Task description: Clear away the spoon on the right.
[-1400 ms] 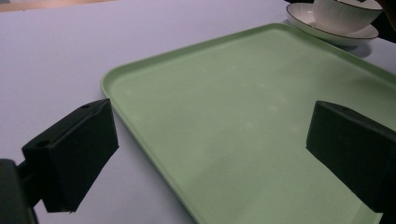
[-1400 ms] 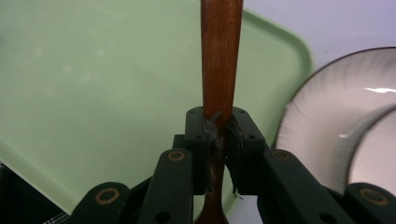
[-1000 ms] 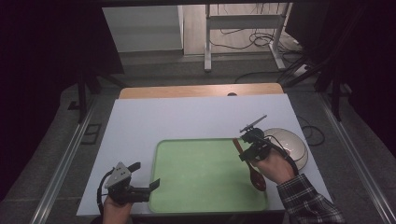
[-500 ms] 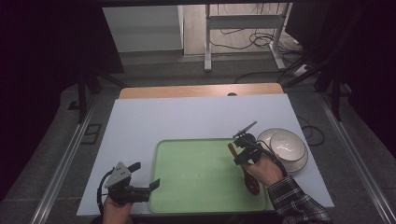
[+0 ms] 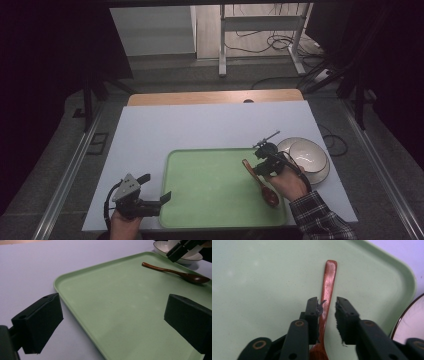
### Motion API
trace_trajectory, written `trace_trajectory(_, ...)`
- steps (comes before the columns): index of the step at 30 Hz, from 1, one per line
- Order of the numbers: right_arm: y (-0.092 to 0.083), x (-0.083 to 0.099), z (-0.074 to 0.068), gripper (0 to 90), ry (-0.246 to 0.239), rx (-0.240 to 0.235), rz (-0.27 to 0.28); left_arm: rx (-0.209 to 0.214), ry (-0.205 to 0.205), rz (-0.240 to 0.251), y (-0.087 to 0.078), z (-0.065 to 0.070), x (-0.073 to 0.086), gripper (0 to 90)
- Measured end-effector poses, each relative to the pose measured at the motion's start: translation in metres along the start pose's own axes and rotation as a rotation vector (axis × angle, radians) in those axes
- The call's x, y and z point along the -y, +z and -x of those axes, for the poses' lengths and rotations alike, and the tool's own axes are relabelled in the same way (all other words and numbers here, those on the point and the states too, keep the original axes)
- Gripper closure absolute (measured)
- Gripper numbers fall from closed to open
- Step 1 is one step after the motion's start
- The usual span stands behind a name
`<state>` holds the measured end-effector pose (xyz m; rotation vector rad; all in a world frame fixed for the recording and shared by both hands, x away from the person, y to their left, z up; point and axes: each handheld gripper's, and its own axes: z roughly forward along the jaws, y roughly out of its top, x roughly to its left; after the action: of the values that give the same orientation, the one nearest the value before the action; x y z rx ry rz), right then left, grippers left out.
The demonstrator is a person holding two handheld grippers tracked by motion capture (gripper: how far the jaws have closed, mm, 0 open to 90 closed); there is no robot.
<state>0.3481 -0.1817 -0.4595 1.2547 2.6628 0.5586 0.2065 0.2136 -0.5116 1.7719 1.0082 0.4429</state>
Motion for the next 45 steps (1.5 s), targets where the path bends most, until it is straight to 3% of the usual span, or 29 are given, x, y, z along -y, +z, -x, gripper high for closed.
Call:
trace_trajectory(5, 0.003, 0.005, -0.004, 83.7, -0.057, -0.020, 0.070, 0.000, 0.001, 0.001, 0.000, 0.000, 0.000, 1.6)
trace_trajectory(8, 0.006, 0.007, -0.007, 89.4, -0.065, -0.026, 0.114, -0.001, 0.002, 0.001, 0.000, 0.000, 0.000, 1.7)
trace_trajectory(13, 0.012, 0.011, -0.012, 90.0, -0.065, -0.052, 0.168, -0.002, 0.003, 0.003, 0.000, 0.000, 0.000, 1.6)
trace_trajectory(19, 0.023, 0.017, -0.014, 90.0, -0.085, -0.029, 0.217, -0.005, 0.007, 0.005, 0.000, 0.001, -0.001, 1.7)
trace_trajectory(24, 0.027, 0.021, -0.013, 90.0, -0.087, -0.003, 0.227, -0.005, 0.010, 0.008, 0.000, 0.001, -0.001, 1.7)
trace_trajectory(35, 0.035, 0.023, -0.010, 90.0, -0.089, -0.012, 0.210, -0.005, 0.013, 0.017, 0.000, -0.001, -0.001, 1.8)
trace_trajectory(45, 0.038, 0.026, -0.001, 89.9, -0.045, 0.010, 0.191, 0.001, 0.008, 0.018, 0.001, -0.002, -0.001, 1.7)
